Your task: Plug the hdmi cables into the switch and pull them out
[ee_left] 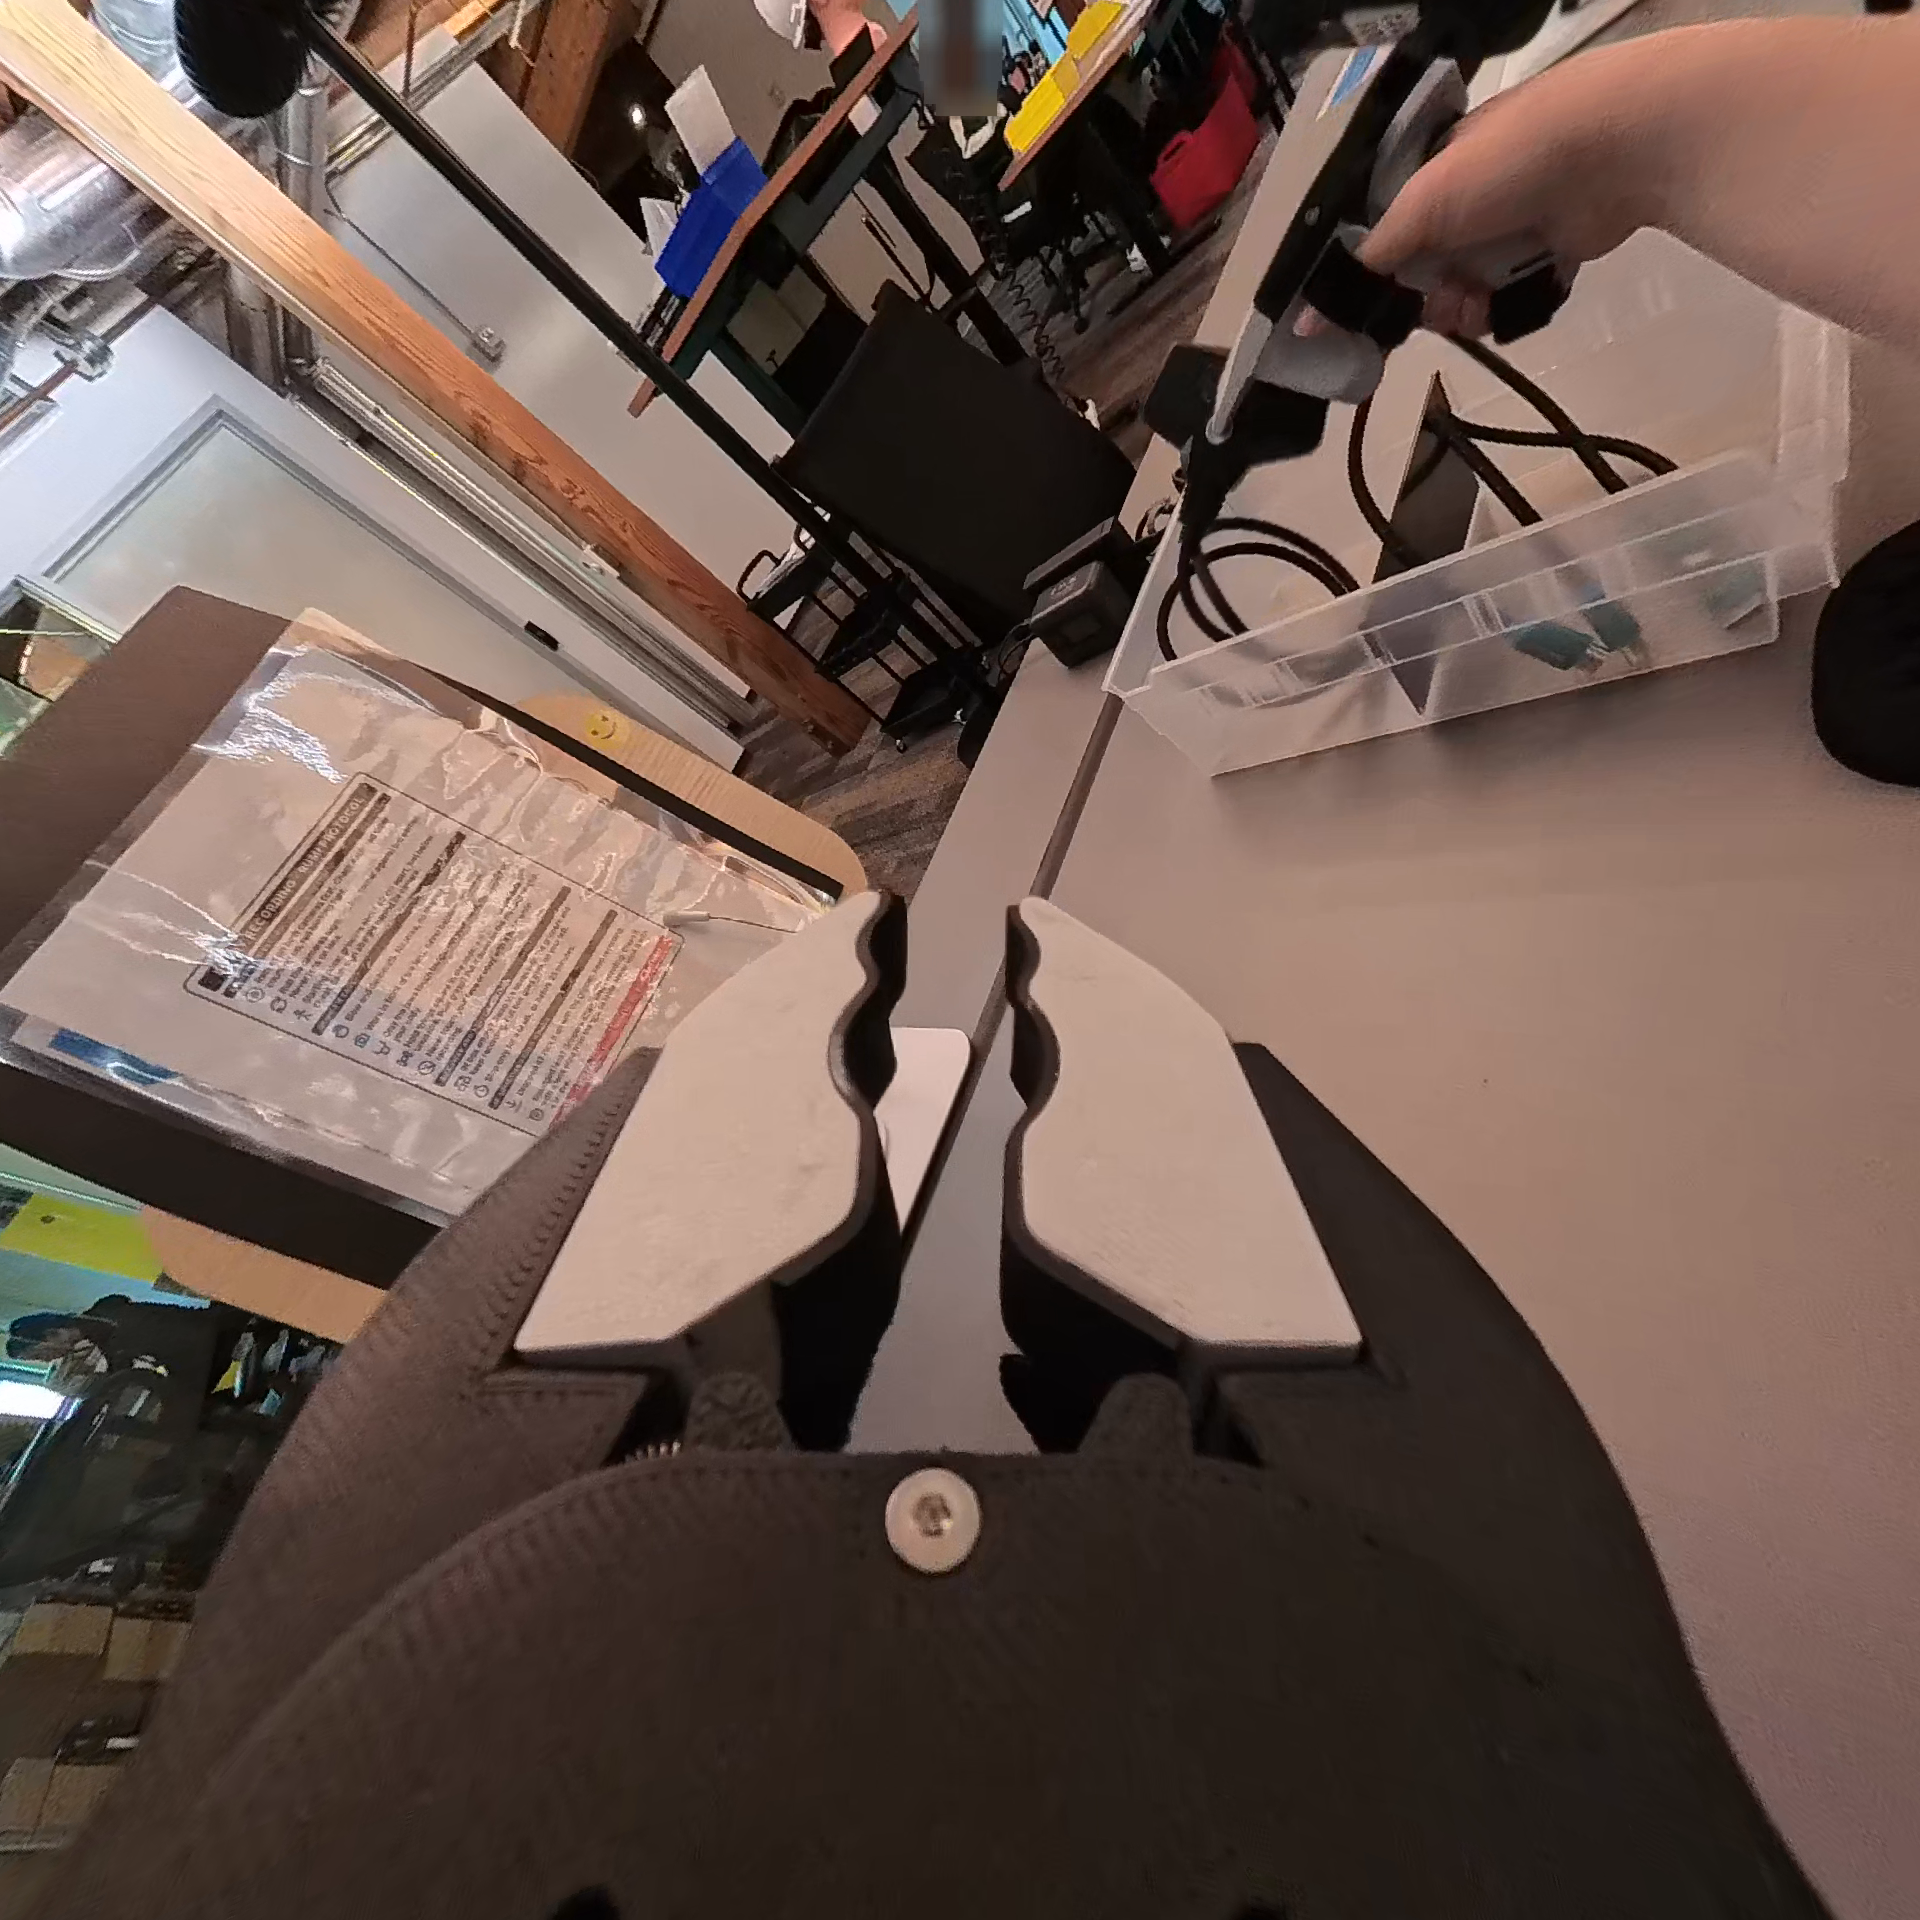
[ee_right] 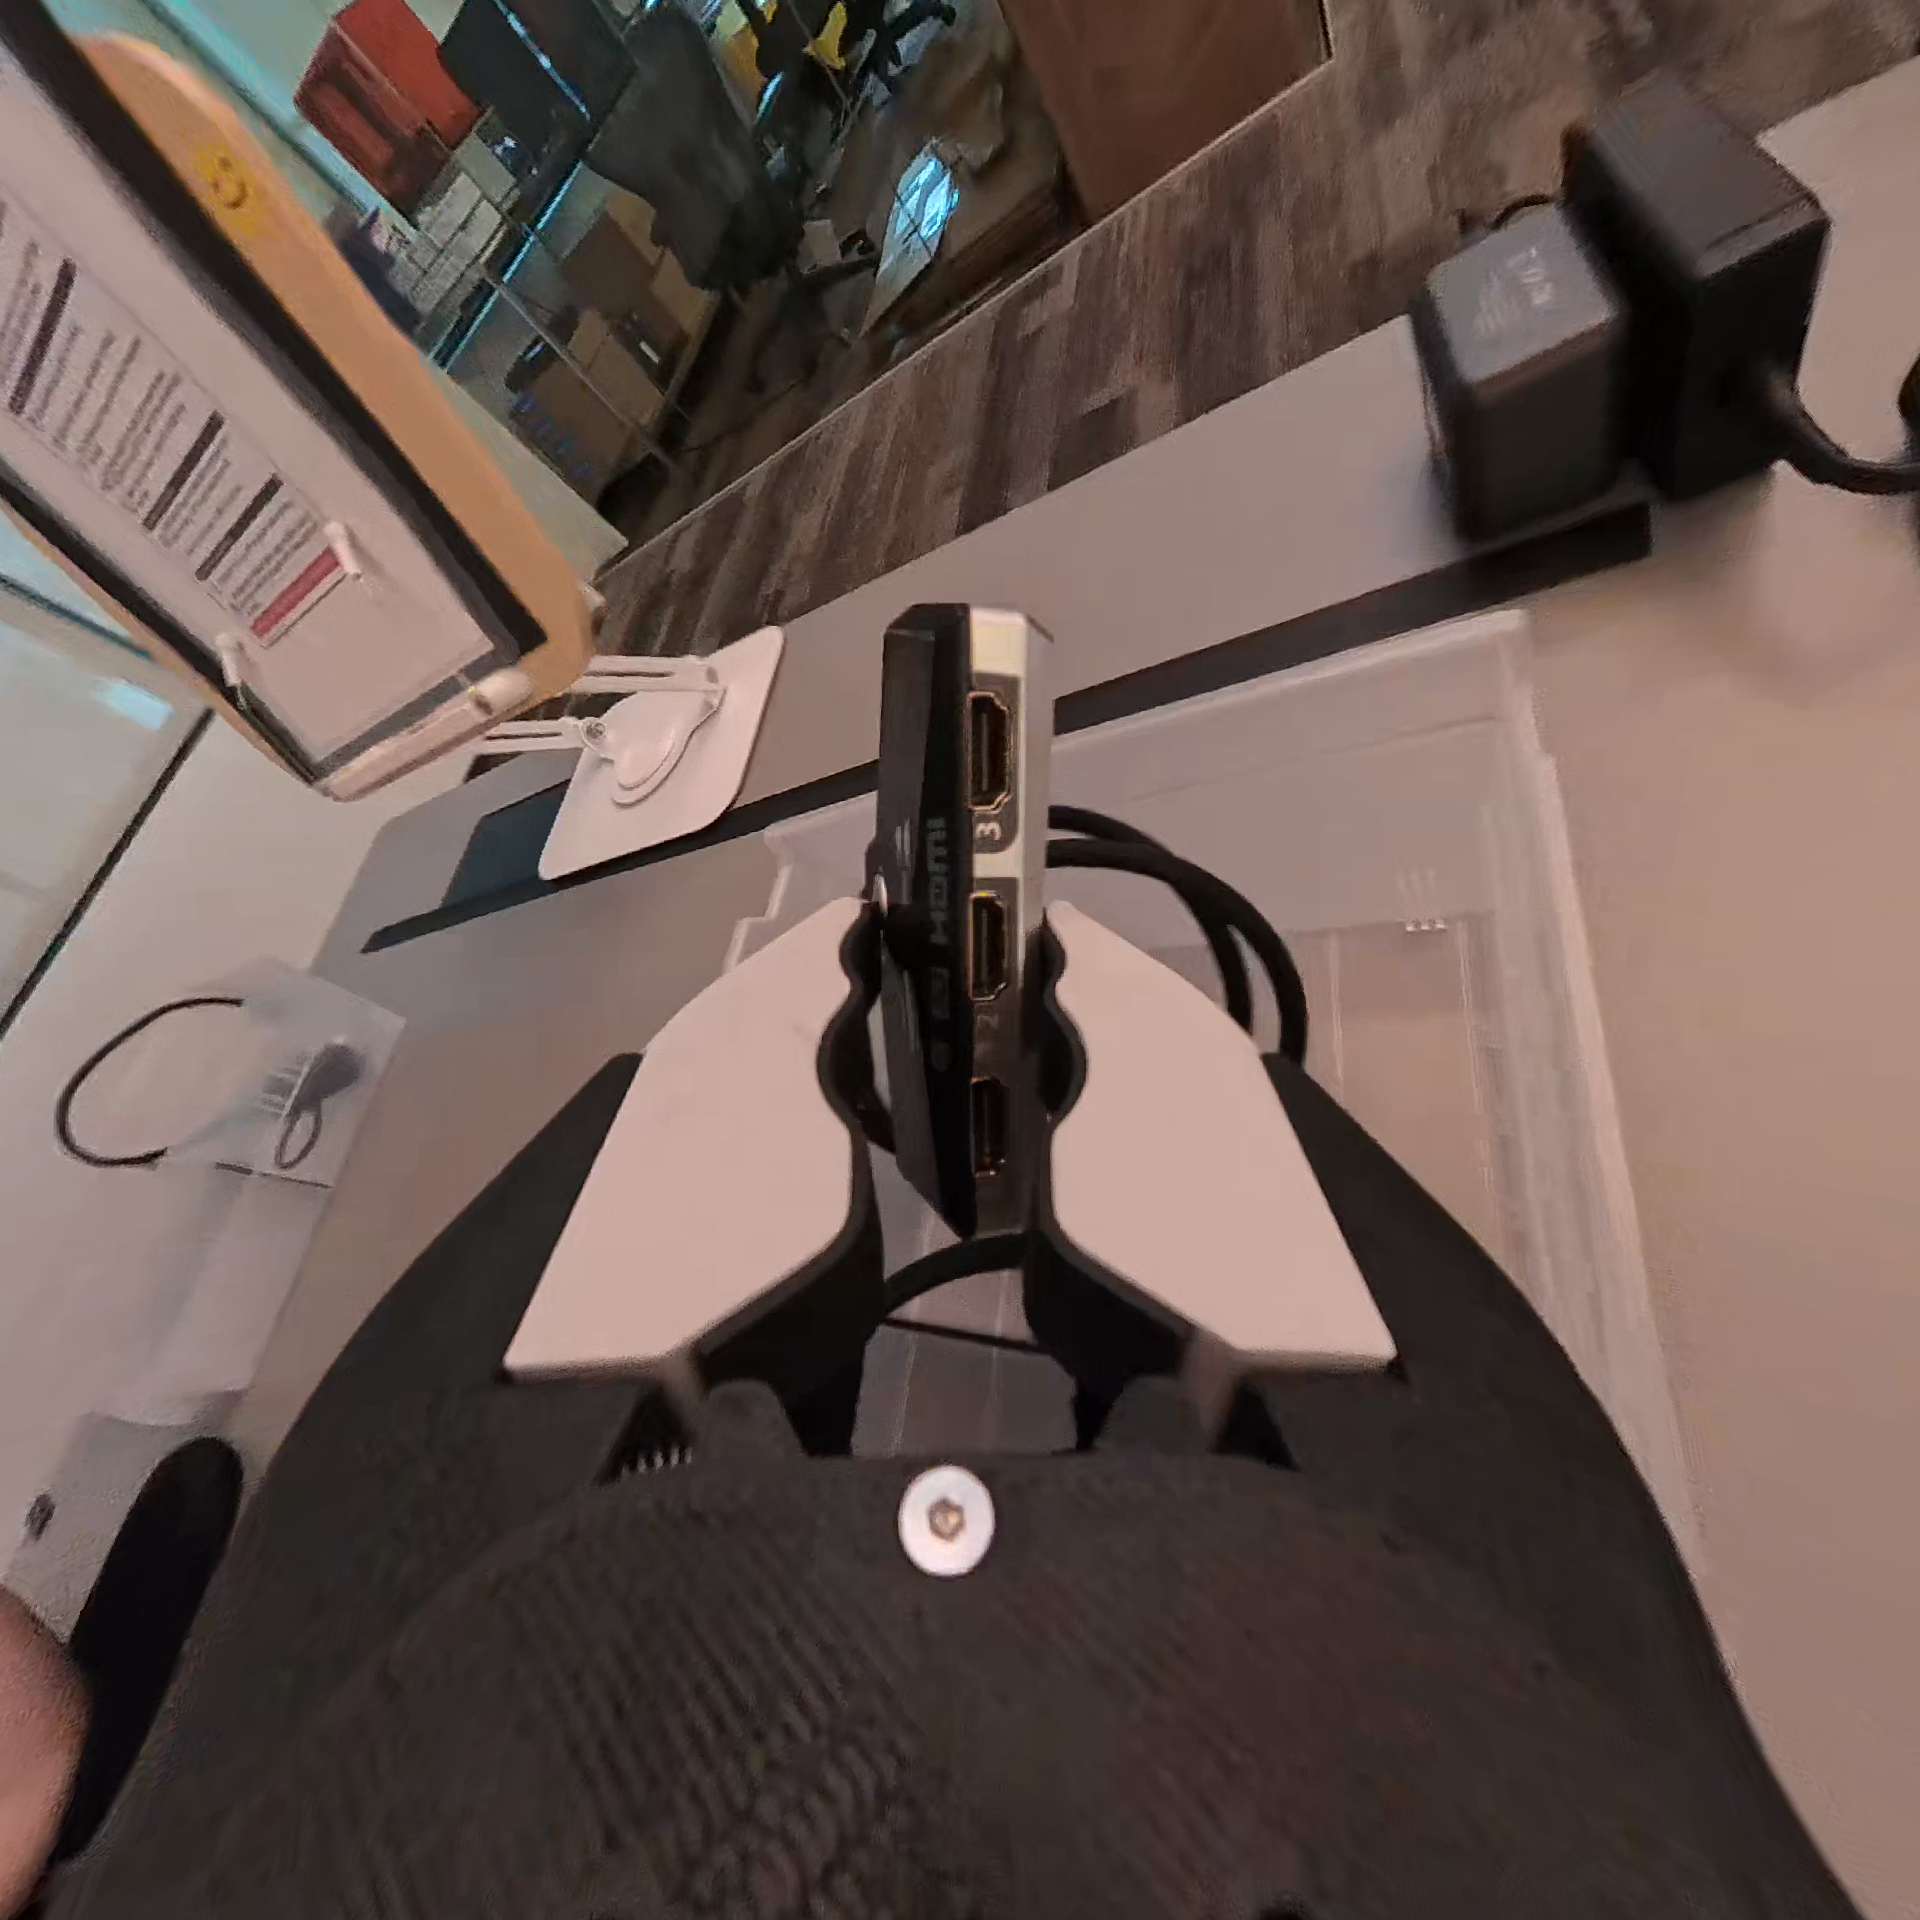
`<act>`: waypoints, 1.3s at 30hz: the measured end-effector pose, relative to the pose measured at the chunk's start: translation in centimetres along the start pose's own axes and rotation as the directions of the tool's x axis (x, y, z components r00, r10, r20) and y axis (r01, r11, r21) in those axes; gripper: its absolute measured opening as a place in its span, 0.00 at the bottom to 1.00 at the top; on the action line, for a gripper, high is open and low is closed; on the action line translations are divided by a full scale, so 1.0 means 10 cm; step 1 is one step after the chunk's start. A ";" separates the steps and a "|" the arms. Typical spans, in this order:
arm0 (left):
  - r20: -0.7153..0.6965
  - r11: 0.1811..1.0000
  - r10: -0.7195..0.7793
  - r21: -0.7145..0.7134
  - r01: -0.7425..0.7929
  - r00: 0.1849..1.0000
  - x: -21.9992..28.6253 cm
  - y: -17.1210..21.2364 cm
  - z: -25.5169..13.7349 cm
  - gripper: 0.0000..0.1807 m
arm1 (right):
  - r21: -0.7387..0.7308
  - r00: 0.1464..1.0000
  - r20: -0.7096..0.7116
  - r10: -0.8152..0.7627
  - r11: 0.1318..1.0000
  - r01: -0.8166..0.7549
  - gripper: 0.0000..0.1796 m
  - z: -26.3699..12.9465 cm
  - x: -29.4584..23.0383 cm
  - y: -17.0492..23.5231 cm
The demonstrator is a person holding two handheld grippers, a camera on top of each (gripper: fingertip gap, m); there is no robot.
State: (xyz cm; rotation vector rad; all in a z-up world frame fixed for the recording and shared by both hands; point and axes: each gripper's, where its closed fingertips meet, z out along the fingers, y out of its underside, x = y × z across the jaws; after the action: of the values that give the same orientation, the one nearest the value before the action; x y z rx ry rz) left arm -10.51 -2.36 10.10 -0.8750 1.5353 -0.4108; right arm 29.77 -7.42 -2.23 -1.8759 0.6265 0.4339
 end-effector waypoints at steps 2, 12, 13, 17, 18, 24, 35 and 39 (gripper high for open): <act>-0.009 1.000 0.000 -0.010 0.000 1.000 0.02 0.02 0.02 0.09 | 0.036 0.998 -0.065 0.011 0.999 -0.008 0.18 -0.02 0.15 -0.07; -0.023 0.999 0.008 -0.044 -0.009 1.000 0.06 0.10 0.08 0.09 | -0.134 0.895 -0.276 -0.350 0.936 0.325 0.10 -0.15 0.38 -0.03; -0.022 0.999 0.010 -0.050 -0.011 1.000 0.06 0.11 0.08 0.09 | -0.194 0.876 -0.301 -0.377 0.923 0.331 0.09 -0.12 0.44 0.03; -0.004 0.998 0.010 -0.058 -0.010 1.000 0.01 0.13 0.06 0.08 | -0.122 0.821 -0.356 -0.447 0.893 0.433 0.09 -0.10 0.31 -0.17; -0.001 0.999 0.002 -0.054 -0.002 1.000 -0.01 0.12 0.04 0.08 | -0.075 0.816 -0.351 -0.459 0.883 0.464 0.09 -0.10 0.22 -0.24; 0.008 0.998 -0.001 -0.057 0.002 1.000 -0.05 0.14 0.00 0.08 | -0.116 0.703 -0.402 -0.587 0.794 0.597 0.25 0.04 0.23 -0.33; -0.013 0.996 -0.020 -0.090 0.019 1.000 -0.06 0.29 0.08 0.08 | -0.347 0.619 -0.290 -0.730 0.683 0.642 0.37 0.26 0.58 -0.15; -0.017 0.994 -0.014 -0.111 0.012 1.000 -0.04 0.34 0.13 0.08 | -0.388 0.649 -0.264 -0.714 0.694 0.606 0.28 0.32 0.65 -0.08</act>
State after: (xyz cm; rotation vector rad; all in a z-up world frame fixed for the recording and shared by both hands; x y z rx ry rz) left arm -10.31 0.43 7.78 -0.9704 1.5810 -0.3456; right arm 35.42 -5.60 -6.53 -2.3169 0.0749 -0.3942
